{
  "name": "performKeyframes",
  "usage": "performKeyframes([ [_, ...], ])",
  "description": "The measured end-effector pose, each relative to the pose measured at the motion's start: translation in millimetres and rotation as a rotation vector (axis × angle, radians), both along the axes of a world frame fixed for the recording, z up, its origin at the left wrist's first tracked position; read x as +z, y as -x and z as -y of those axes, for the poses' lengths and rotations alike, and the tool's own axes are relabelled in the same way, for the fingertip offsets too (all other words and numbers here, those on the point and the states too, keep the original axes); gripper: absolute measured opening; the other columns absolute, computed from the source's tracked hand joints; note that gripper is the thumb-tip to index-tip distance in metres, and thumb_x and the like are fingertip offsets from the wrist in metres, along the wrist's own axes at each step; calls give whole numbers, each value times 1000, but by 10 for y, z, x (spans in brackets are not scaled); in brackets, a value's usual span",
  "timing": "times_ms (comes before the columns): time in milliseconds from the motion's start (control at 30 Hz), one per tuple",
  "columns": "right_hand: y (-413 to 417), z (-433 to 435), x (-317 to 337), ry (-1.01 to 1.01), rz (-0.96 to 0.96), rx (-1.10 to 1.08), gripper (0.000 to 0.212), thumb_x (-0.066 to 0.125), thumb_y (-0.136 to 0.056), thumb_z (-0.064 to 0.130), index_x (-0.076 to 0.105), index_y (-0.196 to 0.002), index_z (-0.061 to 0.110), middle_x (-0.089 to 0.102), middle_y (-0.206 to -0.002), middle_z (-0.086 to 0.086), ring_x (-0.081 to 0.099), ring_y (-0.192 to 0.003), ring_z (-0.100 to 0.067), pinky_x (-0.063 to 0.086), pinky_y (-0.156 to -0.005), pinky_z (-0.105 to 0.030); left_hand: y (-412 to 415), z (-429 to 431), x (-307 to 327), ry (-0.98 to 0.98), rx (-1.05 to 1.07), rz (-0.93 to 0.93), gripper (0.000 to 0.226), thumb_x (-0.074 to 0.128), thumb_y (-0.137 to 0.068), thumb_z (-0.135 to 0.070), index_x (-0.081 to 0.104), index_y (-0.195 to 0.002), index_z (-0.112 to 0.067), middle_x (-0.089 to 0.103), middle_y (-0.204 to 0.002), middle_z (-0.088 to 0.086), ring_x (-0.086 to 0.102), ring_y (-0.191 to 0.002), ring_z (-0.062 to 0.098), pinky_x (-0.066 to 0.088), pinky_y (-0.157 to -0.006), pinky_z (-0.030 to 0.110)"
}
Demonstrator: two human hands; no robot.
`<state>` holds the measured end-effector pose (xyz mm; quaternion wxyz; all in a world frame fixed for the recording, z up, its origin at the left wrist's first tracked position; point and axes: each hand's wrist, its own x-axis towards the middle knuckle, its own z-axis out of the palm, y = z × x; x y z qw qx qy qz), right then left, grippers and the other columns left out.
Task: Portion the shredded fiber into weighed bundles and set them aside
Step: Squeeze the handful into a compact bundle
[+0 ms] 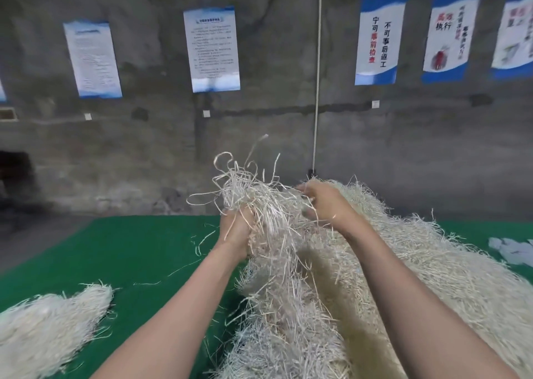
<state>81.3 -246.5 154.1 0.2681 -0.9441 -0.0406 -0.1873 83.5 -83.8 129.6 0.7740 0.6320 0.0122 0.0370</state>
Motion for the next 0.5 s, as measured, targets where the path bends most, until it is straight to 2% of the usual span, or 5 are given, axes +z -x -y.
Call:
performKeyframes([
  [133, 172, -329, -5, -841, 156, 425, 49, 55, -91, 30, 43, -139, 28, 44, -123, 28, 45, -98, 22, 40, -79, -9, -63, 46, 7, -35, 180, 64, 26, 49, -93, -4, 46, -69, -14, 47, -69, 3, 46, -65, 15, 48, -70, 30],
  [233, 220, -751, -129, -819, -22, 482, 76, 52, -73, 74, 35, -140, 42, 38, -143, 17, 45, -121, 1, 39, -101, -36, 53, 151, -30, -281, 161, 342, 29, 45, -96, -6, 53, -70, -15, 54, -68, 0, 53, -60, 6, 46, -59, 16],
  [333, 236, -901, -173, -918, 86, 211, 53, 59, -77, 65, 58, -117, 30, 63, -118, 1, 63, -105, -12, 51, -94, -44, 140, 223, -108, -649, 119, 549, 17, 40, -98, -13, 57, -97, -12, 56, -88, -1, 56, -86, 13, 40, -73, 17],
  [400, 209, -808, -163, -1058, 43, 106, 62, 60, -85, 52, 49, -117, 0, 59, -125, -9, 62, -107, -16, 50, -94, -45, 147, 167, -93, -834, 123, 582, 18, 46, -92, -5, 57, -106, -8, 60, -93, 5, 58, -86, 20, 43, -65, 20],
  [500, 234, -692, -200, -965, 7, 44, 76, 56, -89, 49, 31, -141, 1, 41, -142, -15, 48, -118, -23, 40, -92, -31, 232, 6, -100, -748, -121, 589, 45, 57, -83, 0, 52, -126, -12, 64, -113, 8, 61, -84, 6, 48, -67, 15],
])
